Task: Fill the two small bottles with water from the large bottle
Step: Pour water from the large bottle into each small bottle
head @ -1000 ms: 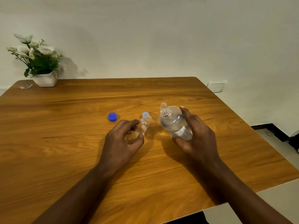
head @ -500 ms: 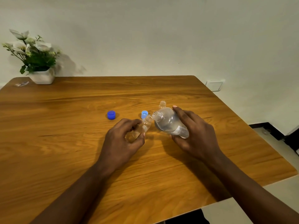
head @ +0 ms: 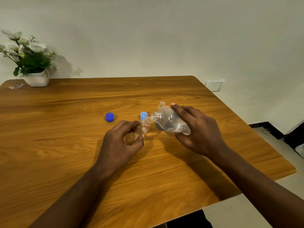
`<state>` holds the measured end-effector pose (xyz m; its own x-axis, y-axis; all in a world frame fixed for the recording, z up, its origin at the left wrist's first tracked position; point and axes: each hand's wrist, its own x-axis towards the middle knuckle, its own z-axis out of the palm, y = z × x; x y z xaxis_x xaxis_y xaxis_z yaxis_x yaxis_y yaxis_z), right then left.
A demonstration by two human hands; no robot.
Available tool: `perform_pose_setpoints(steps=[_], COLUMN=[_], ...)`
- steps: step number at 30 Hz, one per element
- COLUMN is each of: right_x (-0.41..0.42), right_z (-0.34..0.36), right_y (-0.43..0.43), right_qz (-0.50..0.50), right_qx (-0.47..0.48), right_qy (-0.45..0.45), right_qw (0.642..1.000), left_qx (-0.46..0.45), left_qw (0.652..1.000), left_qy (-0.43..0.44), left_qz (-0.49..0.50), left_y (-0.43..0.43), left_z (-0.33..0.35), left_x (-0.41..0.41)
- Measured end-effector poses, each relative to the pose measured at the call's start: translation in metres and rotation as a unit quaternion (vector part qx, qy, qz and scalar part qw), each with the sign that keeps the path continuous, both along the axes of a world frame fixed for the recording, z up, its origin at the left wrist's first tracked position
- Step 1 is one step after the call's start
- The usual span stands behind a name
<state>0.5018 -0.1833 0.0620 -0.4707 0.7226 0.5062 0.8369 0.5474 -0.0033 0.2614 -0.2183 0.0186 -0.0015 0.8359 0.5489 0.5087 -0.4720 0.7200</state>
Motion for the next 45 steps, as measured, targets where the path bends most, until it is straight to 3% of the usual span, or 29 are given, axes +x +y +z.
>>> perform_pose_setpoints(steps=[45], right_x=[0.007], right_z=[0.023], right_y=[0.007], right_qz=[0.02], right_qx=[0.028], right_qy=[-0.091], right_qw=[0.995], left_qx=[-0.005], left_qw=[1.0], left_qy=[-0.007], left_qz=[-0.008], left_y=[-0.001], left_z=[0.0], left_x=[0.0])
